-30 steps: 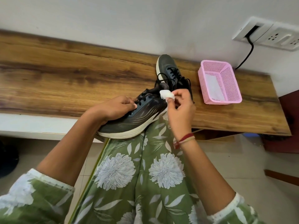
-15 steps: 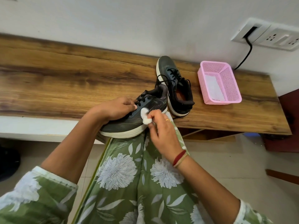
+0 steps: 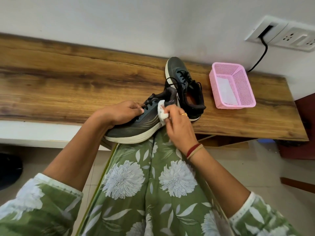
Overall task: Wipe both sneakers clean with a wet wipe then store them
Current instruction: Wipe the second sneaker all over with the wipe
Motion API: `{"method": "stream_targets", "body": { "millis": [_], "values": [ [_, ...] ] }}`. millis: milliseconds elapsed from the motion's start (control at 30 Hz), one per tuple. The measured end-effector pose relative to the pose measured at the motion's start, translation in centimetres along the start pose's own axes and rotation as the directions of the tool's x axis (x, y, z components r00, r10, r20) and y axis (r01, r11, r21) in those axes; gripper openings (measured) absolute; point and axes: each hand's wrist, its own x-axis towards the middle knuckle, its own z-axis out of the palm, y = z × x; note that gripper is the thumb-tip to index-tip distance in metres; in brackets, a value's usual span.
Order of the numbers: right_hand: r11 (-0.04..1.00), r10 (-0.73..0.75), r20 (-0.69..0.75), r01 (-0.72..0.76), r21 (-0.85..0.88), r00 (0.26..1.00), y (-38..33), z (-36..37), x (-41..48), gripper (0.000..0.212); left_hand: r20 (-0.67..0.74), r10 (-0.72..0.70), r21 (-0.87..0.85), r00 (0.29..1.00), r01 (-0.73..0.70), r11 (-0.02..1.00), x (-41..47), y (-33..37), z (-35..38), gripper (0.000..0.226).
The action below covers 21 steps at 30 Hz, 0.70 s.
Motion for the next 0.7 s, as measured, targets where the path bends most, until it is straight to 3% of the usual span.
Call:
{"method": "stream_targets", "body": {
  "millis": [133,267,400,467,533,567,700],
  "values": [
    [0.977,-0.212,0.187,0.208,0.042,0.959,-1.3,0.4,-2.6,0.013,0.017,-0.003,0.036,1.000,0.003,0.999,0.1,-0.3,-0.2,0.033],
    [0.997,-0.055,0.066,0.058,-0.044,0.996,0.7,-0.4,0.1,0.013,-0.002,-0.021,0.017,1.000,0.021,1.000,0.2,-0.3,0.0,0.033],
    [0.975,-0.220,0.221,0.210,0.068,0.950,-1.6,0.2,-2.4,0.016,0.042,0.014,0.082,0.999,-0.017,0.996,0.2,-0.6,-0.4,0.029],
    [0.970,-0.238,0.148,0.242,-0.008,0.960,-1.1,-0.2,-1.7,0.014,0.054,0.021,0.101,0.998,-0.027,0.994,0.3,-0.7,-0.5,0.031],
    [0.983,-0.166,0.013,0.166,-0.073,0.986,-0.1,-0.6,0.0,0.016,0.037,0.002,0.085,0.999,-0.005,0.996,0.4,-0.6,-0.3,0.034],
    [0.988,-0.143,0.011,0.143,-0.054,0.990,-0.1,-0.5,0.1,0.013,0.030,-0.005,0.076,1.000,0.003,0.997,0.5,-0.5,-0.2,0.034],
    [0.953,-0.304,0.168,0.302,0.035,0.938,-1.9,0.1,-2.3,0.012,0.055,0.012,0.081,0.998,-0.017,0.997,0.2,-0.5,-0.3,0.030]
  ]
}}
